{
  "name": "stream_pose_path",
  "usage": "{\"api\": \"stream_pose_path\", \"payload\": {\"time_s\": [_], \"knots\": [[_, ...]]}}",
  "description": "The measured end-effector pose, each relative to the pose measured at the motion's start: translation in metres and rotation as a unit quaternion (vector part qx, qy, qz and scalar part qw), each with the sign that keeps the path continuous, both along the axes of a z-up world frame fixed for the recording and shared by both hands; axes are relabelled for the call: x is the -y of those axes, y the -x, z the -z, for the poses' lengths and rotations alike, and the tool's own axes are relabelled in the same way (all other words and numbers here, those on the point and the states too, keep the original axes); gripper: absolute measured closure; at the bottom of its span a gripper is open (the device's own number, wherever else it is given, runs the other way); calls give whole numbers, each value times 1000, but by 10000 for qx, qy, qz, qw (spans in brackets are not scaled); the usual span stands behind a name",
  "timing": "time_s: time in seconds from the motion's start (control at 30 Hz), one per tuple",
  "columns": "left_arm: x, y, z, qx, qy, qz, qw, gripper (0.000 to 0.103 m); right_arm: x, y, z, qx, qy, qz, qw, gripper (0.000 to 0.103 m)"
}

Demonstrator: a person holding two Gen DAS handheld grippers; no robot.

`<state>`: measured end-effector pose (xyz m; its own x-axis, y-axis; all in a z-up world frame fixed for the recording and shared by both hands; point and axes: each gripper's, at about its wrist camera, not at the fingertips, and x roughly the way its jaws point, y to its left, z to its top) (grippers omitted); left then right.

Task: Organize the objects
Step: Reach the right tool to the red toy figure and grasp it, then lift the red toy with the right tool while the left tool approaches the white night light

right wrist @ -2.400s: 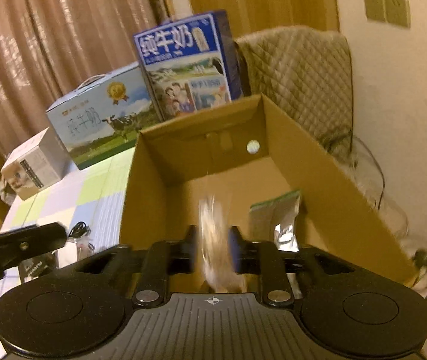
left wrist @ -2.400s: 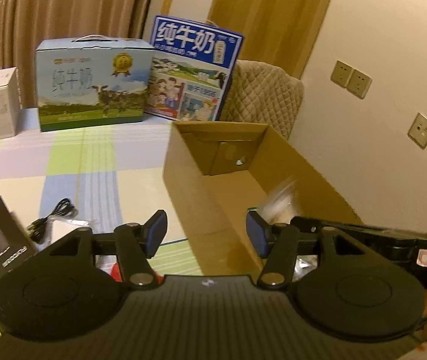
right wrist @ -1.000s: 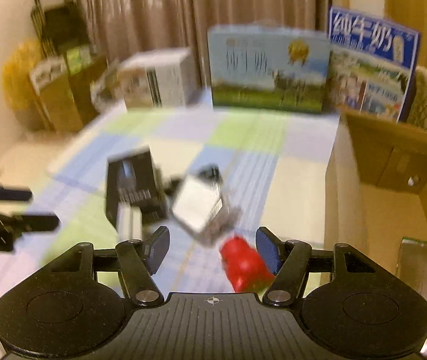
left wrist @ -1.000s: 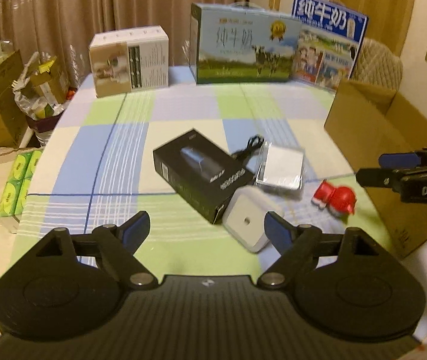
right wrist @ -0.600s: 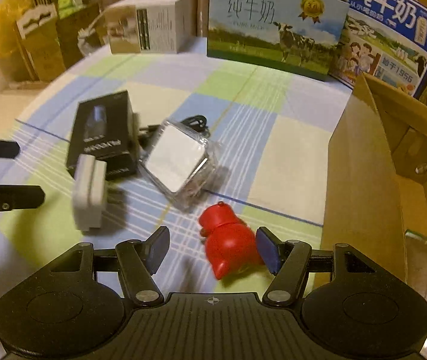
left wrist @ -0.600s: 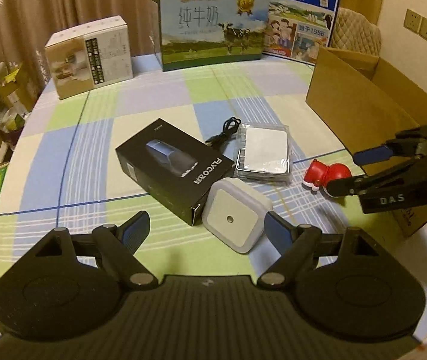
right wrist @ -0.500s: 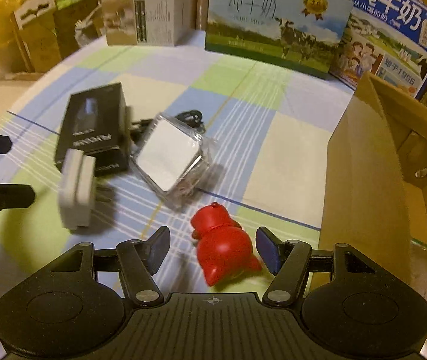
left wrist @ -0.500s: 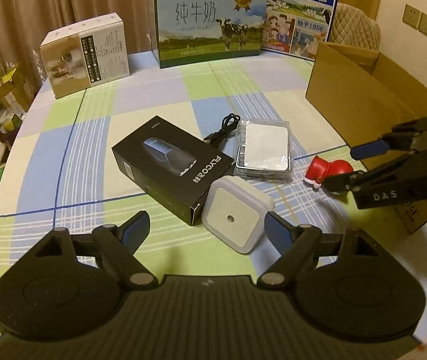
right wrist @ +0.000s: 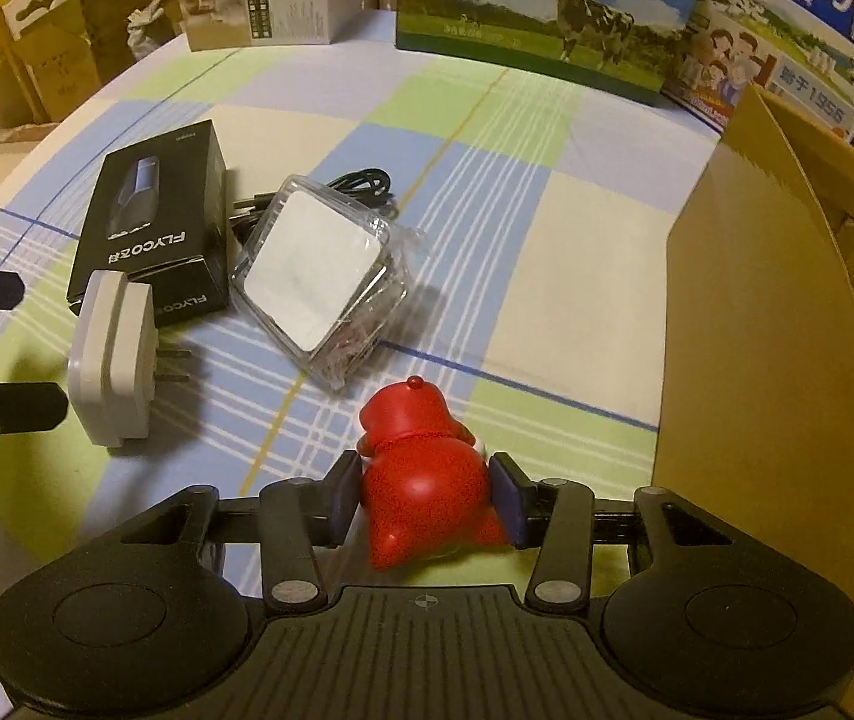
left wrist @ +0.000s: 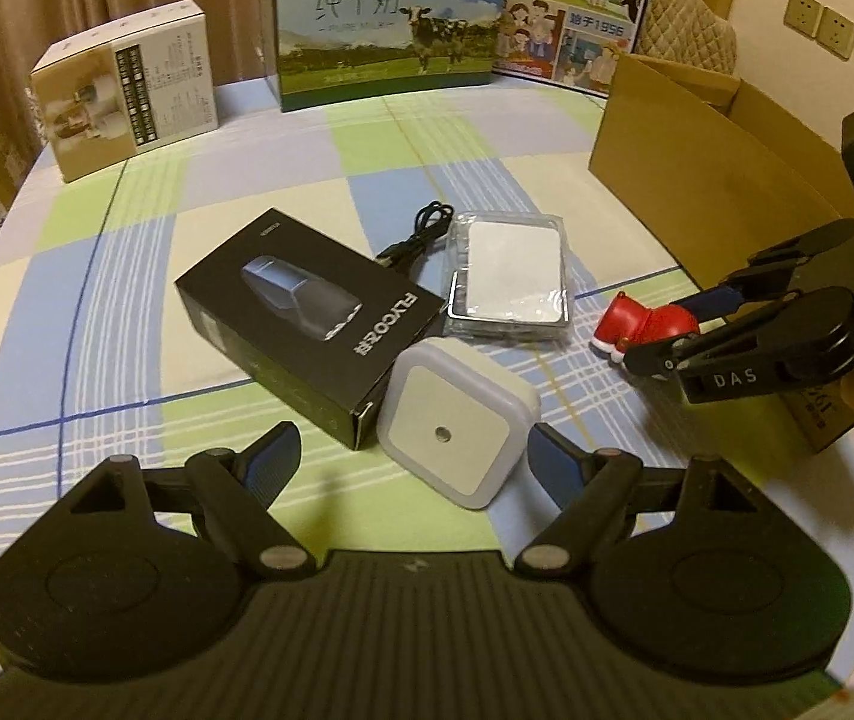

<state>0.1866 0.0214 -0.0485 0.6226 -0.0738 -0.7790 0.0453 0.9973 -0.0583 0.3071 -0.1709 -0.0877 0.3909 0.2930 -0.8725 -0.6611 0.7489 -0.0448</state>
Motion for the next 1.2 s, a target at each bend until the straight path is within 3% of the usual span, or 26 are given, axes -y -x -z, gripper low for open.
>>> {"api": "stream_pose_path", "payload": {"time_s": [0.27,0.63,0.7,0.87,1.03,1.2], "knots": [[2,-6,7,-141,323,70,9994,30,-1,10,-12,-162,-274,-50,9995,60],[9,-18,24,-201,223,166,9994,41,4,8,-12,-197,-379,5,9991,60],[10,-20,24,-203,322,151,9992,48,5,7,-12,-210,-407,31,9989,60],[14,-22,21,-113,778,245,9966,50,8,5,-14,-219,-461,95,9987,60],[18,-23,20,-22,274,218,9994,49,12,4,-16,-220,-516,118,9984,60],[22,-27,25,-24,-63,376,9993,36,14,3,-16,-219,-547,165,9981,60]]}}
